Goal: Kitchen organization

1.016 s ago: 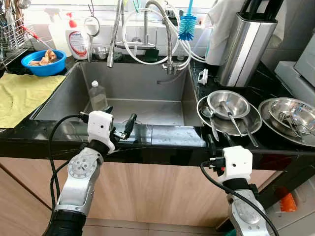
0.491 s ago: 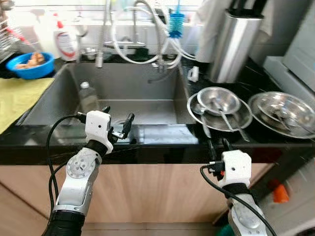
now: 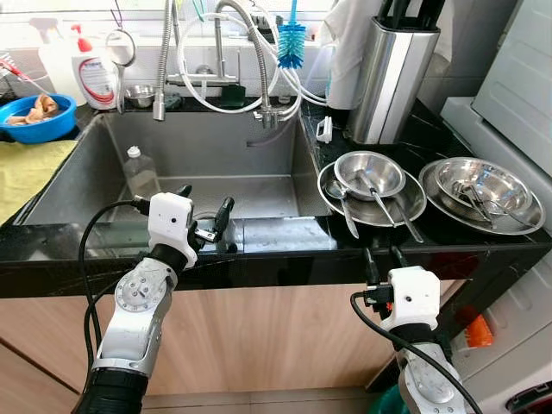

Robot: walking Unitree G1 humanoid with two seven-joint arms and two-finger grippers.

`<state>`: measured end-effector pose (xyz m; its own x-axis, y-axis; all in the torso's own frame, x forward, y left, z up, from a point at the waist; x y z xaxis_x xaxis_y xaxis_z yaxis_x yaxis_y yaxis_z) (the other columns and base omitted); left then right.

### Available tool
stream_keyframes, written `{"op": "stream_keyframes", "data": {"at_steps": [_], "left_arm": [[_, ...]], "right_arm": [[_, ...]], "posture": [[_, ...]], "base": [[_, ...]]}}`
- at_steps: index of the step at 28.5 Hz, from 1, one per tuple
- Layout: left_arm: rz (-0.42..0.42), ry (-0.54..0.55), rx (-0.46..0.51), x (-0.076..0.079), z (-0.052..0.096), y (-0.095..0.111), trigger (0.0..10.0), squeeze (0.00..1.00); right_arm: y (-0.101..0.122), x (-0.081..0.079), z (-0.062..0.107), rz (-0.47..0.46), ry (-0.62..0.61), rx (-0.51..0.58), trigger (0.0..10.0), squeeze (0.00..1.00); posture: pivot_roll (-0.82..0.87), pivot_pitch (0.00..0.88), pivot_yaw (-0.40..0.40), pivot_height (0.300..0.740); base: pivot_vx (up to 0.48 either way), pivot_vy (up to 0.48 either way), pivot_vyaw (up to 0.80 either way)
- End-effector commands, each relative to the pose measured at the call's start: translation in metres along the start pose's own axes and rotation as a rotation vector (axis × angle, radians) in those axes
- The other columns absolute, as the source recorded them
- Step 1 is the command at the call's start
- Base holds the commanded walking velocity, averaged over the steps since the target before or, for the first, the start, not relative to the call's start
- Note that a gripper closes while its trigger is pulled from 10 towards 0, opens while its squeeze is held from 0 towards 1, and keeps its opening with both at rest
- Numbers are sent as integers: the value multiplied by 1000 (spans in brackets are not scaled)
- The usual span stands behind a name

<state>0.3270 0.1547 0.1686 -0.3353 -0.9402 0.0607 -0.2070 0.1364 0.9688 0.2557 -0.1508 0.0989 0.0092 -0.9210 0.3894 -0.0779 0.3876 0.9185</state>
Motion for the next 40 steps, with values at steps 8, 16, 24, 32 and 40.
{"op": "stream_keyframes", "data": {"at_steps": [8,16,24,32,40], "left_arm": [[-4,0,-1,-2,-2,3,10000,0],[2,7,7,-2,-3,5,10000,0],[18,12,7,-3,-5,6,10000,0],[11,14,4,-4,-4,7,10000,0],[-3,5,11,-3,-5,9,10000,0]], "right_arm": [[0,0,1,-7,0,-9,10000,0],[3,-1,1,-1,2,9,10000,0],[1,-3,1,-13,8,-8,10000,0],[2,-5,0,-17,12,-5,10000,0],[2,-4,0,-22,5,3,10000,0]], "posture": [[32,0,-16,740],[37,0,-18,740],[37,0,-17,740],[43,0,-17,740],[41,0,-12,740]], "base": [[0,0,-661],[0,0,-166],[0,112,-211],[0,375,-170],[0,125,-641]]}}
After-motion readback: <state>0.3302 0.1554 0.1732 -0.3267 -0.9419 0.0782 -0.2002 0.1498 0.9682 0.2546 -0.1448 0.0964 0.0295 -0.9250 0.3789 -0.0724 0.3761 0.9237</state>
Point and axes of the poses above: a point about 5 cm out from each wrist's last joint towards the gripper, its own z axis pointing back from the gripper into the wrist, its own y axis along the axis of the wrist's last joint, x = y × z, the point moved 2 cm from there along -z, pointing out of the wrist towards the gripper, and after that the axes turned 13 degrees about z, right-handed, at the moved point
